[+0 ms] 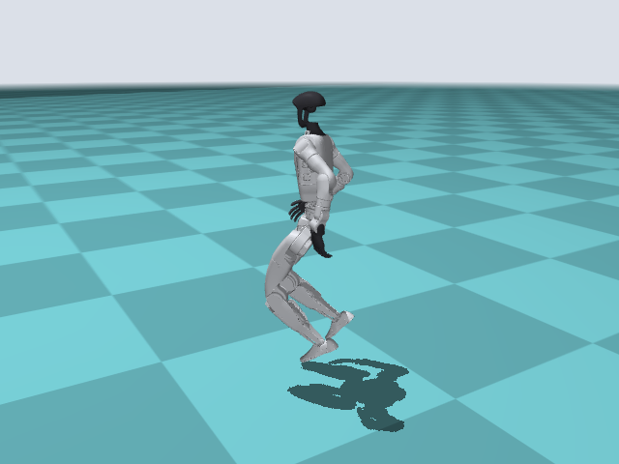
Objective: Run
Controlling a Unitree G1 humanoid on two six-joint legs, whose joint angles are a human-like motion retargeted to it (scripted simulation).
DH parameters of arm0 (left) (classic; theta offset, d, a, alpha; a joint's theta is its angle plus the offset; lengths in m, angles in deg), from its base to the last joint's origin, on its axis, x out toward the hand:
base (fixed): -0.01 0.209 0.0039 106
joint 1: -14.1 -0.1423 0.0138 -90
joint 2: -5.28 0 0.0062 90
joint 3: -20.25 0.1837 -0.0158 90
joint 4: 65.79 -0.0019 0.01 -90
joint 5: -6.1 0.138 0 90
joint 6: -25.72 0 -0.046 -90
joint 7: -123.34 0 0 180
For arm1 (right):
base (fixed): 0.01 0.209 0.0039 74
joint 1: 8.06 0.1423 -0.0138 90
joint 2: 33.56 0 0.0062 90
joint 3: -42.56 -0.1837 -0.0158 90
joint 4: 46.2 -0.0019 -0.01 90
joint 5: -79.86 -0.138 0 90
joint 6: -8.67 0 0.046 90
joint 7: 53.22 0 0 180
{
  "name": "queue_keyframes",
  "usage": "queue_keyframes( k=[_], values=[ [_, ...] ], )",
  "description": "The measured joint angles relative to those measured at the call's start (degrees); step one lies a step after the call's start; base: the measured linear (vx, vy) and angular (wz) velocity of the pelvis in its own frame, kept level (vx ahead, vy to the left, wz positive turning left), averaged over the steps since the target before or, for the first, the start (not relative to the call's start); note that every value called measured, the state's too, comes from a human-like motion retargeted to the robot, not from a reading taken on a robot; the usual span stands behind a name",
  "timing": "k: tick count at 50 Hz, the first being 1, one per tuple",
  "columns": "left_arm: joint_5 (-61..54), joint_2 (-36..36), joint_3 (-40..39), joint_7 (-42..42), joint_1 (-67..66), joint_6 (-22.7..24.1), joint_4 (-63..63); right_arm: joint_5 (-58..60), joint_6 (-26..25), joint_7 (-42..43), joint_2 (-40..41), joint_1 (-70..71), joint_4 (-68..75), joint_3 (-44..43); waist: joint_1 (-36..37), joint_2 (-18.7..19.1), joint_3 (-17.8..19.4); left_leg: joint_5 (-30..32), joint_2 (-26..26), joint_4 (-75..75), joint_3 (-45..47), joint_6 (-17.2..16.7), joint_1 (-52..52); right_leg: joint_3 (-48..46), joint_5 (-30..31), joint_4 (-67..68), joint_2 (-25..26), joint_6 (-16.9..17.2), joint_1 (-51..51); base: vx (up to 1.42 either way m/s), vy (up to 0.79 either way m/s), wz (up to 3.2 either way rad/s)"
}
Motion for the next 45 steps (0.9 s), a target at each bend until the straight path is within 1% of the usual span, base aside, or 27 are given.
queue_keyframes(
  k=[2,5,7,9,10,13,14,15,17,18,20,22,23,25,28,30,32,35,36,37,38,40,43,45],
  values=[
    [-0.8,0.61,0.89,-1.95,5.27,-0.61,-1.1,-0.11,-0.16,0.65,1.09,0.95,3.82,2.4,-0.74,-0.72,-0.86,-1.81,-0.28,-1.25,0.86,0.53,-0.2,-0.03,-1.62,-1.39,-0.13,0.04,1.66,-0.15,0.06,0.42],
    [-2.83,2.26,1.72,-8.09,15.26,-0.1,1.38,-0.22,-0.42,2.17,2.25,1.75,8.84,5.44,-2.75,-1.73,-2.0,-6.12,-0.44,-1.67,1.77,1.04,-0.3,0.45,-5.54,-6.03,1.32,0.58,2.6,-0.19,0.05,0.71],
    [-4.98,4.18,2.15,-13.07,22.97,1.68,6.86,-0.87,-0.55,2.97,2.39,2.29,11.19,6.52,-4.7,-2.27,-2.09,-9.9,-0.05,0.75,2.08,1.23,-0.71,1.59,-8.59,-10.07,3.48,1.26,2.24,-0.26,0.05,0.97],
    [-7.04,6.81,2.26,-18.46,31.31,4.53,15.3,-2.26,-0.77,3.76,1.66,2.69,12.3,6.68,-6.65,-2.55,-1.62,-14.1,0.66,5.96,1.72,0.73,-1.55,2.86,-12.55,-12.91,5.99,1.34,1.19,-0.34,0.06,0.91],
    [-7.97,8.32,2.04,-21.38,35.68,6.19,20.23,-3.1,-0.78,4.29,0.96,2.96,12.56,6.51,-7.6,-2.6,-1.2,-16.37,1.08,9.38,1.32,0.28,-2.12,3.35,-15.31,-13.69,7.19,0.98,0.48,-0.4,0.05,0.7],
    [-8.74,12.32,-0.26,-31.54,48.57,11.69,35.23,-6.2,-0.09,8.2,-3.13,4.8,12.18,5.04,-9.77,-2.68,0.88,-23.58,2.53,20.88,-0.47,-2.39,-2.79,1.94,-26.39,-11.63,9.09,-2.62,-3.51,-0.48,0.05,0.28],
    [-9.04,13.09,-0.91,-34.56,51.61,13.05,39.6,-7.95,0.48,9.5,-4.64,6.06,11.38,4.46,-10.31,-2.48,1.66,-24.65,2.84,23.18,-1.11,-3.53,-2.59,0.85,-27.15,-11.5,9.22,-3.52,-5.1,-0.56,0.04,-0.12],
    [-9.5,13.72,-1.47,-37.47,54.21,14.16,43.81,-10.03,1.13,10.75,-6.13,7.64,10.36,3.86,-10.82,-2.15,2.5,-25.12,3.11,24.93,-1.81,-4.72,-2.37,-0.37,-26.61,-11.78,9.26,-4.2,-6.74,-0.58,0.02,-0.28],
    [-12.2,13.51,-1.88,-39.24,51.63,15.86,49.66,-13.77,2.72,11.33,-8.25,8.55,6.32,3.62,-10.93,-1.42,2.42,-22.62,3.04,22.83,-2.98,-6.95,-0.37,-1.6,-20.07,-17.47,10.57,-2.68,-8.75,-0.6,0.01,-0.52],
    [-14.26,13.11,-2.17,-38.74,47.77,16.46,51.74,-15.45,3.48,10.95,-9.16,8.34,3.69,3.97,-10.7,-1.02,1.94,-20.52,3.08,20.48,-3.49,-7.92,0.69,-1.6,-15.4,-22.0,11.99,-0.78,-9.43,-0.61,-0.02,-0.76],
    [-19.18,12.21,-3.04,-36.12,38.06,16.73,53.39,-18.1,4.71,10.21,-10.27,8.13,-1.31,4.93,-9.47,-0.36,0.9,-16.44,3.77,14.95,-3.97,-9.14,1.77,-1.2,-8.99,-30.23,14.53,2.55,-10.81,-0.61,-0.05,-0.97],
    [-23.41,10.98,-4.48,-33.02,28.01,15.44,50.92,-20.03,5.64,10.07,-10.47,8.99,-5.07,5.44,-7.31,-0.43,0.53,-12.45,4.02,10.65,-4.07,-9.63,1.61,-2.05,-6.62,-30.27,14.28,3.16,-12.22,-0.59,-0.08,-1.04],
    [-24.89,10.16,-5.33,-31.26,23.26,14.4,48.51,-20.87,5.96,10.01,-10.21,9.71,-6.53,5.46,-6.17,-0.74,0.56,-10.76,3.82,9.21,-4.17,-9.6,1.27,-2.55,-6.84,-27.14,13.46,2.62,-12.75,-0.56,-0.1,-0.92],
    [-26.41,8.19,-6.85,-27.46,15.05,11.56,42.05,-22.09,6.57,10.02,-9.0,11.49,-8.81,5.07,-3.6,-1.4,0.71,-8.82,3.12,7.01,-4.65,-9.05,0.23,-3.39,-8.16,-17.52,11.05,0.37,-12.89,-0.53,-0.1,-0.82],
    [-25.57,5.47,-8.42,-22.25,7.32,6.38,29.78,-22.15,7.22,9.29,-6.41,14.7,-11.23,3.96,-0.08,-3.01,0.13,-10.37,1.48,4.56,-4.94,-6.41,-2.21,-3.03,-10.97,-2.51,6.13,-3.95,-10.42,-0.47,-0.08,-0.66],
    [-23.71,4.0,-8.76,-19.75,4.78,3.43,22.04,-21.39,7.57,9.27,-4.68,16.28,-12.89,3.11,2.05,-4.29,-0.59,-14.52,0.19,3.88,-4.8,-3.89,-4.2,-2.09,-13.77,3.93,3.0,-5.81,-7.78,-0.41,-0.06,-0.45],
    [-21.37,2.55,-8.91,-19.04,4.31,1.28,15.59,-19.01,7.65,10.28,-3.43,17.08,-13.75,2.41,3.84,-5.43,-0.8,-22.28,-1.35,5.04,-4.71,-0.89,-6.22,-1.38,-18.81,6.34,0.87,-6.54,-5.13,-0.37,-0.06,-0.27],
    [-16.91,-0.03,-9.87,-21.04,8.79,-0.49,5.19,-12.81,6.64,13.07,-1.67,17.72,-11.97,2.1,6.02,-6.9,0.31,-34.07,-2.98,8.51,-4.23,3.12,-9.17,-0.76,-29.32,5.19,-0.1,-6.33,-2.81,-0.32,-0.06,0.09],
    [-15.86,-1.25,-10.47,-22.9,12.04,-0.73,1.98,-10.71,6.04,13.92,-1.1,18.13,-10.02,2.4,6.59,-6.84,1.06,-34.62,-2.57,8.9,-3.91,3.38,-9.45,-1.1,-31.58,3.25,0.14,-6.36,-2.33,-0.28,-0.05,0.4],
    [-15.01,-2.41,-11.05,-24.62,15.1,-0.87,-0.58,-8.86,5.43,14.51,-0.64,18.43,-8.09,2.76,7.04,-6.66,1.73,-34.53,-2.17,8.72,-3.75,3.32,-9.51,-1.55,-33.12,1.0,0.4,-6.39,-1.69,-0.26,-0.04,0.52],
    [-14.54,-3.41,-11.55,-26.05,17.77,-0.85,-1.87,-7.55,4.79,14.59,-0.38,18.51,-6.17,3.23,7.24,-6.2,2.24,-33.19,-1.74,7.39,-3.88,2.65,-9.14,-2.2,-33.22,-1.89,0.7,-6.44,-0.77,-0.24,-0.04,0.58],
    [-14.43,-4.78,-12.18,-27.63,21.41,-0.97,-1.66,-5.95,3.72,13.63,-0.26,17.7,-2.92,4.17,7.09,-5.24,2.54,-28.14,-1.23,2.96,-4.44,0.35,-7.61,-3.21,-29.57,-8.66,1.42,-5.59,1.14,-0.21,-0.02,0.68],
    [-15.79,-5.6,-12.0,-26.17,23.28,-0.9,2.67,-5.84,2.53,10.07,-0.43,14.44,-0.22,5.56,5.66,-4.41,1.35,-15.75,-1.58,-5.05,-5.77,-4.6,-4.06,-1.74,-18.3,-18.65,3.89,-1.26,2.99,-0.16,-0.01,0.83],
    [-17.22,-5.54,-11.55,-23.78,23.73,-0.7,6.27,-6.77,1.89,7.32,-0.79,12.25,0.61,6.48,4.5,-4.07,0.28,-7.36,-1.14,-9.77,-5.62,-7.38,-2.03,-1.38,-11.28,-23.24,4.47,1.35,3.79,-0.12,0.0,0.76]
  ],
)
